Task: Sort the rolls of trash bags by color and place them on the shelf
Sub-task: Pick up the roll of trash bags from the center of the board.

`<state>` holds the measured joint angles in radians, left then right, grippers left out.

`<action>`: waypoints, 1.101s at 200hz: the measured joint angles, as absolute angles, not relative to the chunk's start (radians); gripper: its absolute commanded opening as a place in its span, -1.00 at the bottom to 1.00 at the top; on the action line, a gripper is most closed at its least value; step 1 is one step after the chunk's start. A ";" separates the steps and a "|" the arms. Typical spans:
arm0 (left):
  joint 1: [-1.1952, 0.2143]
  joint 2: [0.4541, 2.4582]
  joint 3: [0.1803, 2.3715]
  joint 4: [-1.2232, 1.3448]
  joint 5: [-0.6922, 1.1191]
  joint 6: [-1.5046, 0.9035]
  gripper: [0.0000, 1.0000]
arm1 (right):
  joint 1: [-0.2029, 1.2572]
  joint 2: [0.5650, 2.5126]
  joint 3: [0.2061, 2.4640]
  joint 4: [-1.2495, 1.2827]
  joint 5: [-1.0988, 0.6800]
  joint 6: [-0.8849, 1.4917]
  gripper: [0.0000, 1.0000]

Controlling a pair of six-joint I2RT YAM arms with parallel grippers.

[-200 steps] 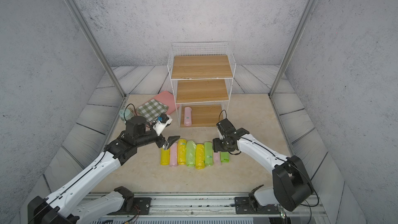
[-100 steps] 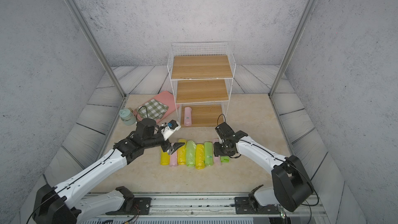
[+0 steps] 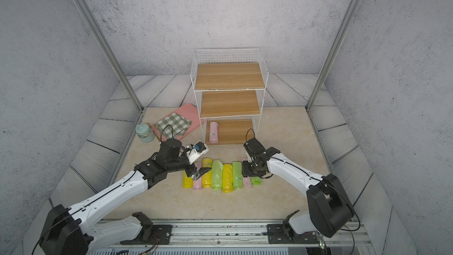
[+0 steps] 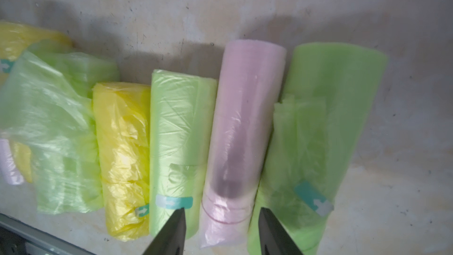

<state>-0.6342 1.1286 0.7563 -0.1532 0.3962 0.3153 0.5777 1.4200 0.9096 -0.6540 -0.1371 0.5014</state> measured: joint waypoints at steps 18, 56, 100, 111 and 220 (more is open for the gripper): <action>-0.645 1.137 0.756 -0.144 0.392 0.316 0.95 | 0.578 1.446 0.926 -0.658 -0.140 0.500 0.05; -0.662 1.157 0.756 -0.137 0.376 0.321 0.94 | 0.578 1.502 0.957 -0.670 -0.138 0.500 0.07; -0.666 1.161 0.747 -0.130 0.352 0.334 0.94 | 0.578 1.565 0.990 -0.703 -0.124 0.503 0.11; -0.667 1.162 0.747 -0.129 0.350 0.335 0.95 | 0.578 1.572 0.992 -0.714 -0.117 0.505 0.11; -0.671 1.168 0.747 -0.128 0.337 0.340 0.94 | 0.578 1.633 1.008 -0.735 -0.103 0.510 -0.17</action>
<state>-0.6708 1.1679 0.7471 -0.1280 0.3367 0.3401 0.5777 1.6325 1.0080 -0.7353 -0.1028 0.5098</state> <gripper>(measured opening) 0.971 0.421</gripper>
